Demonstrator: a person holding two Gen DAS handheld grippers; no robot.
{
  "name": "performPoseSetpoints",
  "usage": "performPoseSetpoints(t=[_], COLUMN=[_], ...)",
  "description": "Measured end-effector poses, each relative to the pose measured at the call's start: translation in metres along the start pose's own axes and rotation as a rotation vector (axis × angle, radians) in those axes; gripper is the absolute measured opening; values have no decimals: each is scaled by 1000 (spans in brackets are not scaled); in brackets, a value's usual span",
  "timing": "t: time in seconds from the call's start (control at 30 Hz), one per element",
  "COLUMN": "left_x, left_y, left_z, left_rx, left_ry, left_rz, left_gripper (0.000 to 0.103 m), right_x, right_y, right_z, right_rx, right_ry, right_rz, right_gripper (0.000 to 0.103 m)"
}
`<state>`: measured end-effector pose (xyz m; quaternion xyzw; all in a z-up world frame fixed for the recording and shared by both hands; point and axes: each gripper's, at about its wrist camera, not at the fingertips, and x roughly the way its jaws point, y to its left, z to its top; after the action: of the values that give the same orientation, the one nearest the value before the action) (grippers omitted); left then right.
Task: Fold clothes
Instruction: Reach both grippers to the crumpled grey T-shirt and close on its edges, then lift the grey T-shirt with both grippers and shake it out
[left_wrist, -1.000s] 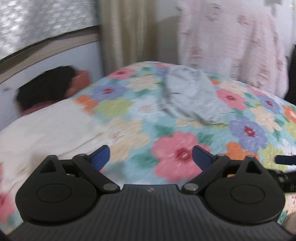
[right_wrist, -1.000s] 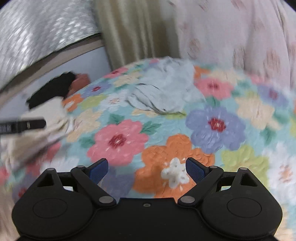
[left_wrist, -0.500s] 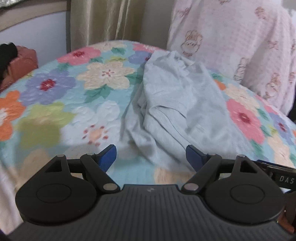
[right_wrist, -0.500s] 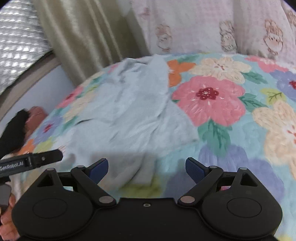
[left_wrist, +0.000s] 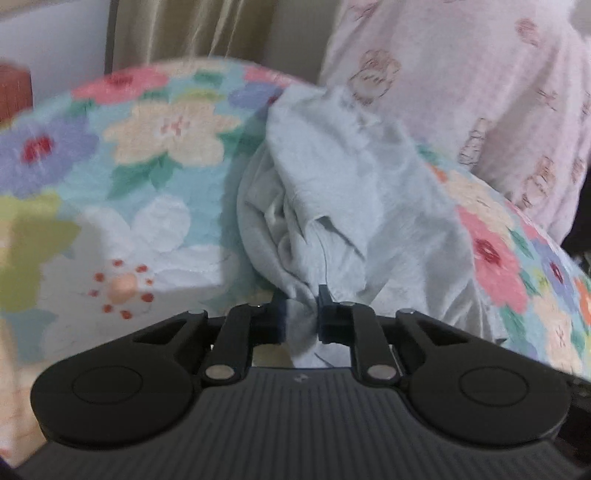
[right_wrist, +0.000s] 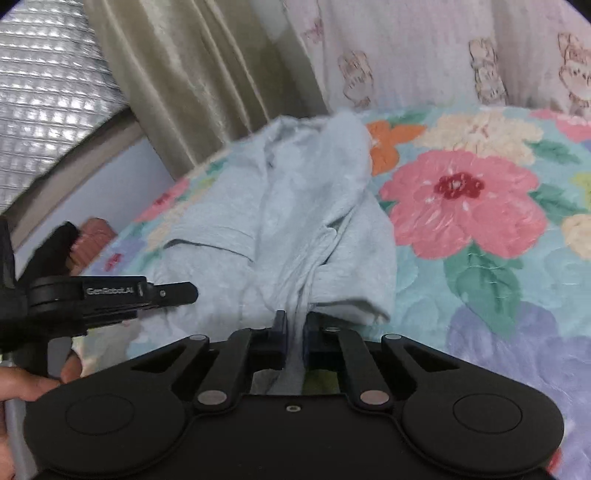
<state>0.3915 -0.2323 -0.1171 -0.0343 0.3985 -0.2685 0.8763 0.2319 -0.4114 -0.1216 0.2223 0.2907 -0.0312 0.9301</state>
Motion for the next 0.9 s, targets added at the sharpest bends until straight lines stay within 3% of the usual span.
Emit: performPoseSetpoints(t=[0.23,0.33,0.4,0.5,0.57,0.67,0.73,0.8,0.83,0.87,0.9], left_x=[-112,-159,-183,-205,-214,-230,-248,-265,-268,-266,-262], left_y=[-20,-18,-19,-26,-30,-30,-25,-20,-18,-15,-13], left_z=[-61,-103,-137,-183,-200,-204,-199,-194,-191,-186,-180], left_rx=[-34,-99,-148,-135,-95,-45,-18,41,78,100,120], left_ry=[-16,-4,36,67,73,46,-5,-60,-64,-56,-46], left_rz=[-118,-159,-144,-107,-66,-16,-5,17,14,-2,-21], left_gripper=[13,13,13,12,13,13,13,15,21,23,24], right_x=[-117,-164,-182,-193,-200,-209,-213,-222,-225,-229,-227], right_y=[18,17,15,18,25,41,45,40,39,37,42], right_z=[-37,-60,-81,-116,-131,-131,-126,-122,-122,-123,-124], right_rx=[-143,-106,-65,-49,-82,-229,-293,-222,-179,-135,-149], right_ry=[-43,-24,28,145,163,82,28,7,5,4,7], right_rz=[4,10,13,-72,-134,-337,-416,-339,-267,-191,-157], right_gripper=[10,10,9,10,11,11,11,12,13,17,27])
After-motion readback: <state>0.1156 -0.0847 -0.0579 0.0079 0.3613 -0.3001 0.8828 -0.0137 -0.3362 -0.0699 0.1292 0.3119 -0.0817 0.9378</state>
